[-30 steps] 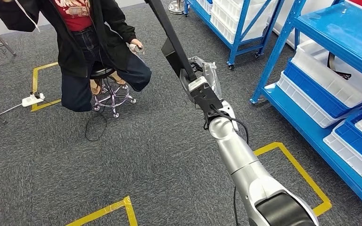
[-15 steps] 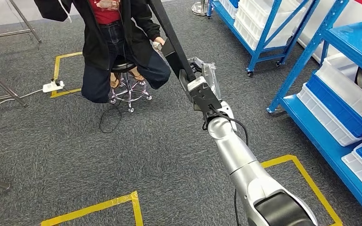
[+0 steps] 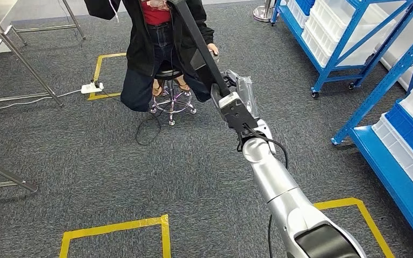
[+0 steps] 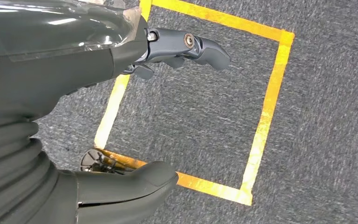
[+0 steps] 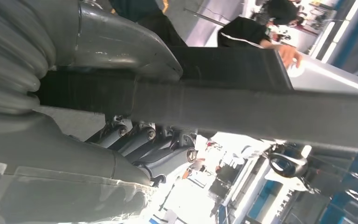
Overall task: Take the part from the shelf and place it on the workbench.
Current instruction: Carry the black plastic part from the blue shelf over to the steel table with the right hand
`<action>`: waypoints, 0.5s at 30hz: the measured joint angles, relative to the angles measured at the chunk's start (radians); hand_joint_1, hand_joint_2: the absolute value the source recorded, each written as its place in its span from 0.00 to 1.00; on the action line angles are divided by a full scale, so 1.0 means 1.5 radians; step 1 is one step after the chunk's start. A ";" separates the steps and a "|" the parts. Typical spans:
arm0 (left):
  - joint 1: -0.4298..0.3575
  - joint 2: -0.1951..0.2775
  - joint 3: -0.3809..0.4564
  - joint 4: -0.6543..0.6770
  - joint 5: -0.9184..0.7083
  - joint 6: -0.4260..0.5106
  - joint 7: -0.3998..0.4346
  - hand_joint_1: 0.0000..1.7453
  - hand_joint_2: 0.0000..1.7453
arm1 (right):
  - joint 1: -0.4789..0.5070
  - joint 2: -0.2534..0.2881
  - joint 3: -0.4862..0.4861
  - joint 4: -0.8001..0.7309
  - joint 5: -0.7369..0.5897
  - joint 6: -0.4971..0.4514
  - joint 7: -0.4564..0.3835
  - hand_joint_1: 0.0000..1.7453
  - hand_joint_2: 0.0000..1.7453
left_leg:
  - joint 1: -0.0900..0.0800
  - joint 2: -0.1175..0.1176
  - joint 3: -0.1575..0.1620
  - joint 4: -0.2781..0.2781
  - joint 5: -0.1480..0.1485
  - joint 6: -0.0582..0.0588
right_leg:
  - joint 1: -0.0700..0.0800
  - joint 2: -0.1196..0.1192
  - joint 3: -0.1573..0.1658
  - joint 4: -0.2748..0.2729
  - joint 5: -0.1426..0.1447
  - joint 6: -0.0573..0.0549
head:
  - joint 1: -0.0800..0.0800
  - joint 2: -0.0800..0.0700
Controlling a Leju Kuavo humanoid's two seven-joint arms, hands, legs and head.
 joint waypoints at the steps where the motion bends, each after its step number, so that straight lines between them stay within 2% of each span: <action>1: 0.000 0.000 0.000 0.000 0.000 0.000 0.000 0.00 1.00 | 0.000 0.001 0.000 -0.002 0.000 0.000 0.000 1.00 1.00 | 0.000 0.013 -0.008 0.016 -0.011 -0.004 | -0.001 -0.005 0.002 -0.003 0.001 -0.006 | -0.001 0.000; 3: 0.000 -0.001 -0.001 0.000 0.000 -0.001 0.000 0.00 1.00 | 0.001 0.003 0.000 -0.006 0.000 0.000 0.001 1.00 1.00 | 0.002 0.045 -0.042 0.089 -0.049 -0.011 | 0.000 -0.015 0.005 -0.006 0.001 -0.014 | -0.003 0.000; 4: 0.000 -0.001 -0.001 0.000 0.000 -0.001 0.000 0.00 1.00 | 0.001 0.003 0.000 -0.007 0.001 0.000 0.001 1.00 1.00 | 0.004 0.053 -0.064 0.134 -0.069 -0.014 | 0.002 -0.020 0.006 -0.005 0.000 -0.016 | -0.004 0.000; 5: 0.000 -0.001 -0.001 0.000 0.000 -0.002 0.000 0.00 1.00 | 0.002 0.003 0.000 -0.007 0.001 0.000 0.002 1.00 1.00 | 0.005 0.057 -0.083 0.168 -0.080 -0.016 | 0.003 -0.026 0.006 -0.005 0.000 -0.017 | -0.004 0.000; 6: 0.001 -0.001 -0.001 0.001 0.000 -0.002 0.000 0.00 1.00 | 0.003 0.003 0.000 -0.007 0.001 0.000 0.003 1.00 1.00 | 0.007 0.059 -0.091 0.182 -0.080 -0.017 | 0.004 -0.033 0.006 -0.005 -0.001 -0.018 | -0.004 0.000; 7: 0.001 -0.001 -0.001 0.001 0.000 -0.001 0.000 0.00 1.00 | 0.004 0.003 0.000 -0.007 0.002 0.000 0.003 1.00 1.00 | 0.008 0.061 -0.086 0.169 -0.068 -0.017 | 0.005 -0.038 0.006 -0.005 -0.001 -0.018 | -0.004 0.000; 8: 0.001 -0.001 -0.001 0.001 0.001 -0.001 -0.001 0.00 1.00 | 0.005 0.003 0.000 -0.008 0.002 0.001 0.004 1.00 1.00 | 0.008 0.065 -0.069 0.135 -0.049 -0.016 | 0.005 -0.044 0.007 -0.005 -0.002 -0.018 | -0.004 0.000; 10: 0.001 -0.001 -0.001 0.000 0.001 0.000 -0.002 0.00 1.00 | 0.004 0.003 0.000 -0.009 0.002 0.002 0.004 1.00 1.00 | 0.005 0.088 -0.018 0.044 -0.013 -0.011 | 0.008 -0.054 0.009 -0.005 -0.005 -0.014 | -0.004 0.000; 12: 0.000 -0.001 -0.001 0.000 0.002 0.000 -0.003 0.00 1.00 | 0.004 0.003 0.000 -0.010 0.002 0.002 0.005 1.00 1.00 | 0.000 0.099 0.007 -0.002 -0.003 -0.006 | 0.013 -0.063 0.010 -0.004 -0.008 -0.009 | -0.003 0.000; 14: 0.001 0.000 -0.001 0.000 0.002 0.000 -0.004 0.00 1.00 | 0.004 0.003 0.000 -0.010 0.002 0.003 0.005 1.00 1.00 | -0.003 0.086 0.007 -0.006 -0.002 0.001 | 0.014 -0.072 0.012 -0.005 -0.011 -0.002 | -0.001 0.000; 15: 0.001 0.000 -0.001 0.000 0.002 0.000 -0.004 0.00 1.00 | 0.004 0.004 0.000 -0.011 0.002 0.003 0.005 1.00 1.00 | -0.003 0.080 0.010 -0.010 0.000 0.005 | 0.013 -0.068 0.011 -0.001 -0.014 0.001 | -0.001 0.000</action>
